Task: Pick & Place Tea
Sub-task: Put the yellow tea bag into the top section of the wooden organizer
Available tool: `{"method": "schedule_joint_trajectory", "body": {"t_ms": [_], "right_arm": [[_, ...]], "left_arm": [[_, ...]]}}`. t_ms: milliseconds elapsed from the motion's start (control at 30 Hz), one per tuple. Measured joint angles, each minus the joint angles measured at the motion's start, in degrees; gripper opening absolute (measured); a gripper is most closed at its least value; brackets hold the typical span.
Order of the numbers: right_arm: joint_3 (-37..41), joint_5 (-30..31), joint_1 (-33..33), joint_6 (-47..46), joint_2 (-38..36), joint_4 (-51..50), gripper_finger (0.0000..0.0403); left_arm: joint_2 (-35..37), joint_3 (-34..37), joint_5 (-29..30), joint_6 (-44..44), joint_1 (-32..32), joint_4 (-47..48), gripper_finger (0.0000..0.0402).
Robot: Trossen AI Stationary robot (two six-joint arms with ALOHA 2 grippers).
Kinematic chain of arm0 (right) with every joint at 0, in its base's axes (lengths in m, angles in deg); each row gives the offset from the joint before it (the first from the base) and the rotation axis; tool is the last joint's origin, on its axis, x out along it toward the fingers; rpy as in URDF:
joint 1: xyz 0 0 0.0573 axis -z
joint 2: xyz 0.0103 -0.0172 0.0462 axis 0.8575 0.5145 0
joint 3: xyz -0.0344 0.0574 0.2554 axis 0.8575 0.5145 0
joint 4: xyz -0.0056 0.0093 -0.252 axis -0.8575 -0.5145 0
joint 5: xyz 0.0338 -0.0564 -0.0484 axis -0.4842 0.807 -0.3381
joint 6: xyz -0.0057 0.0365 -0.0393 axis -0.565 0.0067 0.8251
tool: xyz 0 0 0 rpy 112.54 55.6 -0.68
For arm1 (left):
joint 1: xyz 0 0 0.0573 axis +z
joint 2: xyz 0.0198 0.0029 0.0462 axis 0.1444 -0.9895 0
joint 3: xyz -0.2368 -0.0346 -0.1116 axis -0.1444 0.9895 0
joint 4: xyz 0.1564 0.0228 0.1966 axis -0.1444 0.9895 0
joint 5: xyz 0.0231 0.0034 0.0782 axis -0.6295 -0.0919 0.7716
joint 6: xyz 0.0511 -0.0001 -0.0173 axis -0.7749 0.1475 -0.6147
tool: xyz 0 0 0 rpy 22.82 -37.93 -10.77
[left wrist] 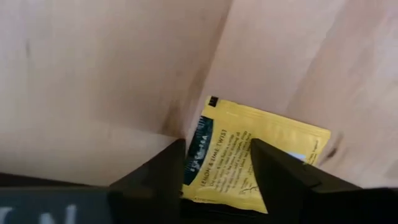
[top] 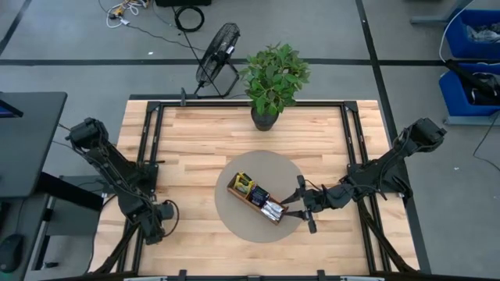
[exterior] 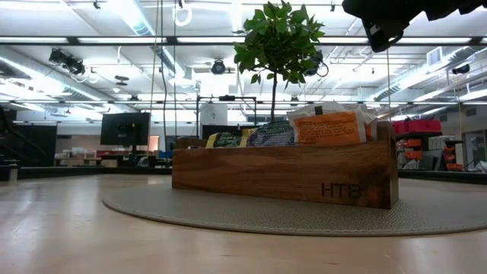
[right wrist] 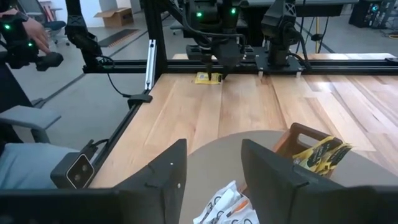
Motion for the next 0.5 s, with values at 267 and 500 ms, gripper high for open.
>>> {"method": "schedule_joint_trajectory", "body": {"t_ms": [267, 500], "right_arm": [[0.00, 0.02, 0.00, 0.15, 0.00, -0.58, 0.0162], [0.00, 0.02, 0.00, 0.17, 0.00, -0.69, 0.0162]], "left_arm": [[0.00, 0.18, 2.44, 0.41, 0.19, 2.02, 0.0063], [1.86, -2.25, 8.57, -2.66, 1.59, 5.84, 0.0007]]}}
